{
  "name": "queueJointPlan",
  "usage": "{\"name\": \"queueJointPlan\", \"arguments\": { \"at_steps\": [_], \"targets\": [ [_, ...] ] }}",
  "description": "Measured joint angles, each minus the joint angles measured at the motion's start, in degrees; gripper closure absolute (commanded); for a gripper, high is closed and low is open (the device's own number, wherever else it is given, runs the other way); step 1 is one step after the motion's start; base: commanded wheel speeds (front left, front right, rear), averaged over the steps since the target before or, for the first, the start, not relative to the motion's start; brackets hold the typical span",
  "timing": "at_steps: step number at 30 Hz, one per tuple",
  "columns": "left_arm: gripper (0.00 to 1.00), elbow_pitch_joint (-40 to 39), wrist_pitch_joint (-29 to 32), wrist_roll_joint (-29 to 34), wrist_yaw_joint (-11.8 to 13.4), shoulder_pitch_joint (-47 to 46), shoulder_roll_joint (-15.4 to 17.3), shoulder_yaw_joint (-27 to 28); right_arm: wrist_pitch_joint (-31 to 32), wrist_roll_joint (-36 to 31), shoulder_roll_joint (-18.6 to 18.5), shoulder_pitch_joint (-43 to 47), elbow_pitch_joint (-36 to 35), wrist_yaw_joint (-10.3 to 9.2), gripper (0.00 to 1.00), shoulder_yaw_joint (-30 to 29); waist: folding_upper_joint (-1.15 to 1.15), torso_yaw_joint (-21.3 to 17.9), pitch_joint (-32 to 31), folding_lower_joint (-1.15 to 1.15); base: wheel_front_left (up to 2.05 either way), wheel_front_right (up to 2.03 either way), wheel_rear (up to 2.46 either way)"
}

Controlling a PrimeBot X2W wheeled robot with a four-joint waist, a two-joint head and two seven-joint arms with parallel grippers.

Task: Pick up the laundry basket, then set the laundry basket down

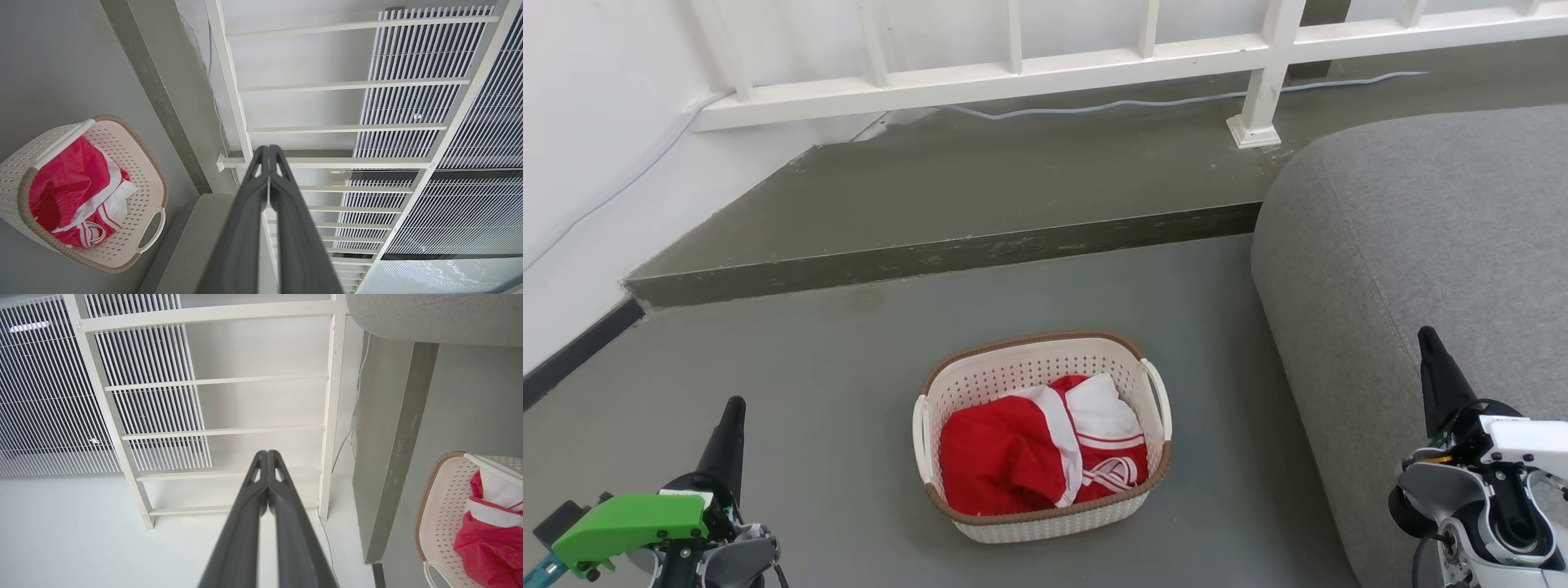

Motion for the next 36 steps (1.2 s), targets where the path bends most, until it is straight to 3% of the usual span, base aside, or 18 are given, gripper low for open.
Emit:
{"name": "queueJointPlan", "arguments": {
  "at_steps": [24, 25, 26, 27, 28, 36],
  "targets": [
    [1.0, 0.0, 0.0, 0.01, 0.0, 0.0, -0.04, 0.12, 0.42, -0.1, 0.03, 0.0, 0.0, 0.0, 1.0, -0.08, 0.0, 0.0, 0.0, 0.0, 0.0, 0.0, 0.0],
    [0.0, 0.22, 0.0, -0.02, 0.01, 0.07, -0.07, 0.08, 0.41, -0.09, 0.08, 0.1, 0.21, -0.02, 0.0, -0.04, 0.0, 0.0, 0.0, 0.0, 0.0, 0.0, 0.0],
    [1.0, 0.75, 0.0, -0.03, 0.03, 0.28, -0.26, -0.01, 0.41, -0.09, 0.23, 0.37, 0.65, -0.03, 1.0, 0.0, 0.0, 0.0, 0.0, 0.0, 0.0, 0.0, 0.0],
    [1.0, 0.75, 0.0, -0.03, 0.03, 0.28, -0.26, -0.01, 0.41, -0.09, 0.23, 0.37, 0.65, -0.03, 1.0, 0.0, 0.0, 0.0, 0.0, 0.0, 0.0, 0.0, 0.0],
    [0.0, 1.33, 0.0, -0.07, 0.05, 0.81, -0.59, -0.13, 0.41, -0.09, 0.52, 0.97, 1.26, -0.03, 0.0, 0.07, 0.0, 0.0, 0.0, 0.0, 0.0, 0.0, 0.0],
    [0.0, 2.14, -0.07, -0.08, 0.07, 2.05, -1.22, -0.45, 0.09, -0.18, 1.21, 2.49, 1.97, -0.04, 0.0, 0.15, 0.0, 0.08, 0.01, 0.0, 0.0, 0.0, 0.0]
  ]
}}
